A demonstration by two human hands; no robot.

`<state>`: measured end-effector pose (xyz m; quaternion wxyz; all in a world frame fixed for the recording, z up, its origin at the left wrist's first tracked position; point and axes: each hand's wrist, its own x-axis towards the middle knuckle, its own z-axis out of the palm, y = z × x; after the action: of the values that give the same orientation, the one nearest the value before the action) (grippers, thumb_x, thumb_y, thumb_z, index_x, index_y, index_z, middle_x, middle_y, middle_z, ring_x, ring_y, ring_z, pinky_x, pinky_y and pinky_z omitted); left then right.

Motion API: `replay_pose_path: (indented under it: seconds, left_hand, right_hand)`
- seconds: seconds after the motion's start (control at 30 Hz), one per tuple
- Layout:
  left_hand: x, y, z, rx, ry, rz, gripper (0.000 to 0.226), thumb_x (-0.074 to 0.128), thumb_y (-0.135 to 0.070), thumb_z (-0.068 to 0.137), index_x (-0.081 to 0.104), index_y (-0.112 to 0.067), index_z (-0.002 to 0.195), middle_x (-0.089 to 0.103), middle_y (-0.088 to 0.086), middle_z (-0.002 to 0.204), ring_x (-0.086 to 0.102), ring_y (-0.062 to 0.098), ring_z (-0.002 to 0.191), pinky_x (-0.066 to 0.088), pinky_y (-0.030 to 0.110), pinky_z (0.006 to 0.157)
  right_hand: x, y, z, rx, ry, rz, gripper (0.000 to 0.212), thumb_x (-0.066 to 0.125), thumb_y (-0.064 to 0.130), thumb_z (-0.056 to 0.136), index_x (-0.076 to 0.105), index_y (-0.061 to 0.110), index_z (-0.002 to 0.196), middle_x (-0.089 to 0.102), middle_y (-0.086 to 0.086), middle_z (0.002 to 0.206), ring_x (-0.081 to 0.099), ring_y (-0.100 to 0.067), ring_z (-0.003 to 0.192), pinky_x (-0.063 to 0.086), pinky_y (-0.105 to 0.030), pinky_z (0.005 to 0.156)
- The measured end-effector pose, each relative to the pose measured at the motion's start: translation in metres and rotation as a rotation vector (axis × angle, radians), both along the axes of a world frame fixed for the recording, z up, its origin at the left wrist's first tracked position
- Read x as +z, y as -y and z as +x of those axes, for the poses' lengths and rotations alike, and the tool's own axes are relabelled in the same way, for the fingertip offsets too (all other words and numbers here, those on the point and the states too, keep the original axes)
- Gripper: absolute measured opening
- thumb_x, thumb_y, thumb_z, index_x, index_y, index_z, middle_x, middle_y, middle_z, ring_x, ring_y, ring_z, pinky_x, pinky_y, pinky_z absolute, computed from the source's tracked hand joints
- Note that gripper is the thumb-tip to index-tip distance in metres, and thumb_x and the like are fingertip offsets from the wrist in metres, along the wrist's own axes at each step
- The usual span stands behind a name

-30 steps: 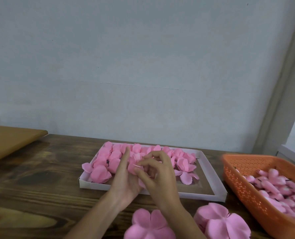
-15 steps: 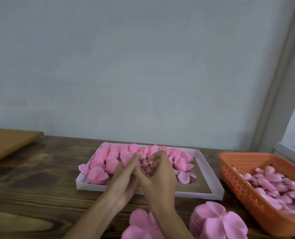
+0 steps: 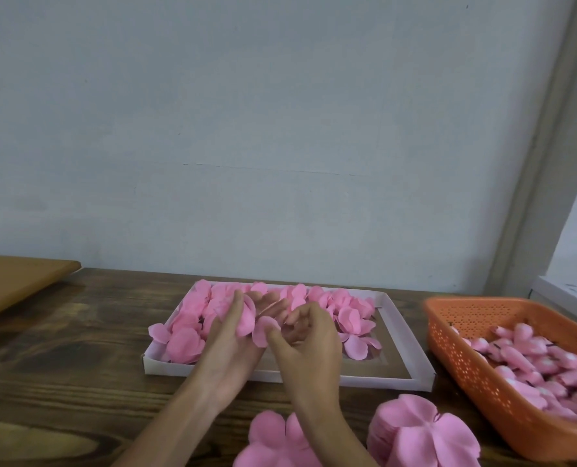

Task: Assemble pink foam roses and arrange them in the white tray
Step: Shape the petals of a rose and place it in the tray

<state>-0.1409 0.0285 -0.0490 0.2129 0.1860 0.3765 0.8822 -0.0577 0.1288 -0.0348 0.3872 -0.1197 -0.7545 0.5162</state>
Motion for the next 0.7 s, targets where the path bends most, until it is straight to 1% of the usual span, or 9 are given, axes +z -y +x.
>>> replay_pose_path:
  seconds: [0.13,0.2,0.23,0.3,0.37,0.43,0.5,0.6,0.7]
  left_hand:
    - [0.004,0.002,-0.001,0.016,-0.051,0.003,0.08,0.077,-0.059,0.087,0.062,0.004,0.134,0.06,0.026,0.145,0.058,0.036,0.137,0.052,0.049,0.109]
    - [0.005,0.001,-0.001,0.031,-0.084,-0.023,0.093,0.081,-0.061,0.082,0.053,0.005,0.142,0.058,0.023,0.148,0.056,0.032,0.14,0.042,0.053,0.117]
    - [0.006,0.001,-0.001,0.039,-0.086,-0.016,0.096,0.08,-0.061,0.083,0.05,0.005,0.144,0.058,0.022,0.148,0.056,0.03,0.14,0.039,0.052,0.117]
    - [0.007,0.001,-0.001,0.075,-0.093,-0.011,0.089,0.08,-0.06,0.082,0.053,0.005,0.137,0.06,0.023,0.146,0.058,0.031,0.138,0.04,0.051,0.114]
    - [0.005,0.001,0.0,0.093,-0.123,-0.037,0.075,0.079,-0.059,0.086,0.058,0.002,0.124,0.063,0.024,0.141,0.06,0.037,0.135,0.047,0.054,0.11]
    - [0.004,-0.001,0.003,0.101,-0.141,-0.071,0.058,0.069,-0.056,0.095,0.058,-0.002,0.112,0.065,0.024,0.136,0.063,0.041,0.129,0.055,0.051,0.102]
    - [0.003,-0.003,0.006,0.119,-0.139,-0.095,0.044,0.06,-0.052,0.103,0.057,-0.008,0.106,0.066,0.021,0.127,0.065,0.039,0.12,0.052,0.051,0.097]
    - [0.002,-0.005,0.007,0.137,-0.12,-0.11,0.038,0.052,-0.044,0.105,0.057,-0.008,0.093,0.064,0.017,0.117,0.063,0.037,0.113,0.046,0.052,0.099]
    - [0.007,-0.004,0.01,0.115,-0.128,-0.089,0.038,0.053,-0.044,0.102,0.059,-0.01,0.086,0.064,0.013,0.114,0.064,0.036,0.11,0.055,0.047,0.093]
  right_hand:
    - [0.005,-0.007,0.0,0.144,0.122,-0.137,0.03,0.086,0.035,0.071,0.062,0.024,0.086,0.074,0.005,0.077,0.071,-0.018,0.063,0.061,-0.05,0.068]
    - [0.003,-0.009,-0.001,0.185,0.139,-0.172,0.023,0.084,0.027,0.075,0.066,0.021,0.088,0.076,0.0,0.076,0.073,-0.022,0.06,0.061,-0.052,0.065]
    - [0.002,-0.01,-0.002,0.183,0.118,-0.182,0.019,0.083,0.022,0.076,0.068,0.019,0.087,0.076,-0.002,0.076,0.074,-0.023,0.063,0.062,-0.052,0.066]
    - [0.003,-0.012,-0.003,0.189,0.065,-0.196,0.012,0.082,0.017,0.078,0.072,0.016,0.084,0.076,-0.002,0.077,0.075,-0.023,0.071,0.063,-0.052,0.071]
    - [0.007,-0.012,-0.002,0.239,0.028,-0.192,0.01,0.083,0.016,0.081,0.074,0.014,0.082,0.077,-0.002,0.077,0.076,-0.021,0.074,0.063,-0.05,0.076]
    - [0.01,-0.01,-0.001,0.292,-0.003,-0.183,0.01,0.084,0.014,0.082,0.074,0.013,0.081,0.077,-0.004,0.075,0.075,-0.02,0.072,0.064,-0.047,0.075]
    - [0.012,-0.007,0.001,0.324,-0.028,-0.166,0.009,0.084,0.013,0.081,0.075,0.013,0.083,0.077,-0.004,0.075,0.075,-0.02,0.07,0.064,-0.045,0.076]
    - [0.011,-0.003,0.002,0.323,-0.056,-0.145,0.009,0.084,0.015,0.082,0.076,0.015,0.085,0.078,0.0,0.078,0.076,-0.017,0.073,0.063,-0.039,0.077]
    - [0.011,-0.002,0.002,0.306,-0.087,-0.159,0.006,0.083,0.017,0.084,0.077,0.016,0.086,0.078,0.002,0.079,0.075,-0.012,0.072,0.062,-0.032,0.072]
